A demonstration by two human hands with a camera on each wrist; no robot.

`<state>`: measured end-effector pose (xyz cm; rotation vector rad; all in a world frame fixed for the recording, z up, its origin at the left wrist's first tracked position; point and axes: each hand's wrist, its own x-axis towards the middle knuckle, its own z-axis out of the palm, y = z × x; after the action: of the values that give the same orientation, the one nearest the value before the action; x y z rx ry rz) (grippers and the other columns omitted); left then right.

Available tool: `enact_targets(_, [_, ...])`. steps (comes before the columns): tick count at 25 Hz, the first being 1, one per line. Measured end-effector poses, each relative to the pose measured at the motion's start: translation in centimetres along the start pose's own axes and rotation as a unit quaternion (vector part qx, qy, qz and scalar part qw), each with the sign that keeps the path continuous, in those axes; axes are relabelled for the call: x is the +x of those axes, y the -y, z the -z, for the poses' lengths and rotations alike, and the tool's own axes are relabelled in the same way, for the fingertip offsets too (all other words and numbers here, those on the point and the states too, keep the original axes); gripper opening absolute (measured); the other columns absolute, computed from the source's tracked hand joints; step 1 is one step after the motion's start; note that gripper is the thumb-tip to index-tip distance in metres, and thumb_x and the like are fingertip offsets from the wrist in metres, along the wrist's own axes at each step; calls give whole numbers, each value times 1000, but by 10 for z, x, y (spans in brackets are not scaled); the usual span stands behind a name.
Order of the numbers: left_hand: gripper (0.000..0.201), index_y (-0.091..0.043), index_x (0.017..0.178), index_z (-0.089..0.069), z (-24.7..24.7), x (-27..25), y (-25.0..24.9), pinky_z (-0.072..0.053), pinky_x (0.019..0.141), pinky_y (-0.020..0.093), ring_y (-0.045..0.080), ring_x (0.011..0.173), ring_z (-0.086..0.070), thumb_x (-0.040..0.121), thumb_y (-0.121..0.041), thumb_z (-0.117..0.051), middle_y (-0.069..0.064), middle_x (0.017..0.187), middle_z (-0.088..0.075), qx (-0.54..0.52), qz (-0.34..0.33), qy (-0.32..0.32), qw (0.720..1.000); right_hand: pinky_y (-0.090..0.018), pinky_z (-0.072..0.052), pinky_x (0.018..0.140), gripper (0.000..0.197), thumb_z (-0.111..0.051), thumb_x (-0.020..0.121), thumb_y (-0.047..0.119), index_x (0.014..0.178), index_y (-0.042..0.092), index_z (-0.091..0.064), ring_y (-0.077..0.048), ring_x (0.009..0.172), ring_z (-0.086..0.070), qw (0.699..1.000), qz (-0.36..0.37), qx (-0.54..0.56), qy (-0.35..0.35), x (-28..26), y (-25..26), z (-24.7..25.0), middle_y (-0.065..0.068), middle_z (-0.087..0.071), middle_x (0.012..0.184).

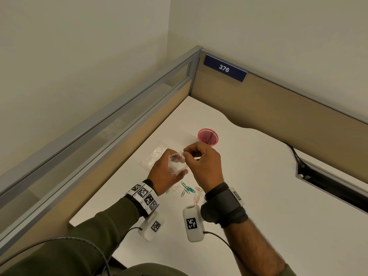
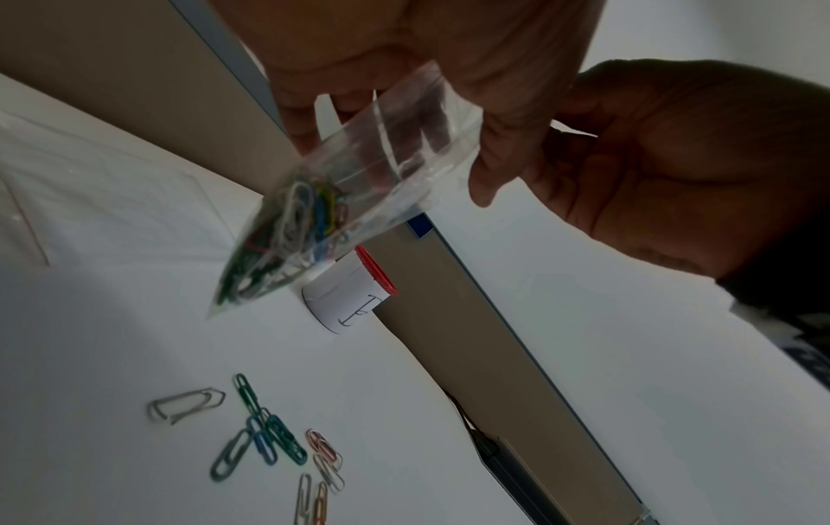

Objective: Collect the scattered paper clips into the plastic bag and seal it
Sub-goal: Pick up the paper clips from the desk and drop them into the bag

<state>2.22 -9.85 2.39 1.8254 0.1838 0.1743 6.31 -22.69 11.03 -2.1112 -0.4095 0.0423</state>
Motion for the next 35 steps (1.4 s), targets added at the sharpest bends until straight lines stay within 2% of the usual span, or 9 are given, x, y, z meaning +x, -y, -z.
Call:
enact_targets(2, [46,-28,114,-49,1,0,-1,-56,89,28,12,110,-62,81,-19,-80,-8,109,-63,-5,-1,-3,1000,-12,-49,69,6,-65,88,22,88,23,-71,-4,77,-62,1000,5,2,30,-2,-4,2,7,-68,85])
enact_targets(5, [45,-21,116,-52,3,-1,1,-54,90,23,11,112,-61,81,-19,-80,-7,111,-64,-4,1,-5,1000,-27,-58,72,9,-62,89,20,89,23,-71,-8,80,-64,999,6,20,-25,0,-17,5,9,-68,86])
enact_targets(8, [42,-21,113,-53,12,-4,4,-51,91,22,10,114,-61,81,-18,-80,-6,113,-66,-10,5,-22,1000,-28,-56,78,9,-61,89,18,92,19,-70,-11,82,-63,999,-17,-23,-35,7,-50,1,6,-68,90])
enact_targets(13, [43,-23,108,-54,31,-8,12,-52,96,34,14,117,-61,74,-29,-81,-5,113,-68,-40,11,-44,998,-32,-46,92,22,-60,90,29,108,20,-67,-22,107,-56,942,-50,-249,219,2,-118,-45,-3,-60,112])
enact_targets(16, [49,-21,111,-53,37,-9,14,-53,99,38,17,117,-61,72,-34,-80,-4,115,-67,-37,14,-50,998,-32,-42,97,30,-62,89,30,118,21,-63,-22,117,-47,922,-30,-269,278,-2,-131,-66,-3,-54,124])
enact_targets(19, [52,-21,110,-53,37,-9,14,-53,100,40,17,117,-61,69,-41,-78,-3,115,-67,-38,12,-49,998,-36,-47,92,24,-62,87,25,110,21,-66,-24,111,-48,899,37,-303,313,-7,-132,-75,-3,-54,119])
enact_targets(23, [52,-24,108,-53,34,-10,12,-53,101,44,16,118,-62,67,-44,-77,-4,115,-67,-39,17,-43,998,-35,-50,77,16,-50,89,15,95,15,-65,-28,101,-53,881,61,-365,294,-12,-146,-61,-6,-56,106])
enact_targets(30, [48,-25,108,-54,27,-10,10,-53,98,49,15,117,-62,69,-38,-78,-7,112,-68,-50,18,-37,998,-30,-42,96,34,-54,89,9,120,18,-63,-23,116,-50,919,-79,-317,220,-12,-178,10,-4,-55,121])
enact_targets(35, [43,-25,108,-53,23,-9,5,-53,99,47,16,118,-61,74,-27,-79,-4,114,-68,-58,21,-31,998,-30,-44,94,39,-48,90,3,125,16,-60,-26,113,-49,908,-53,-330,253,-30,-177,-11,-7,-53,118])
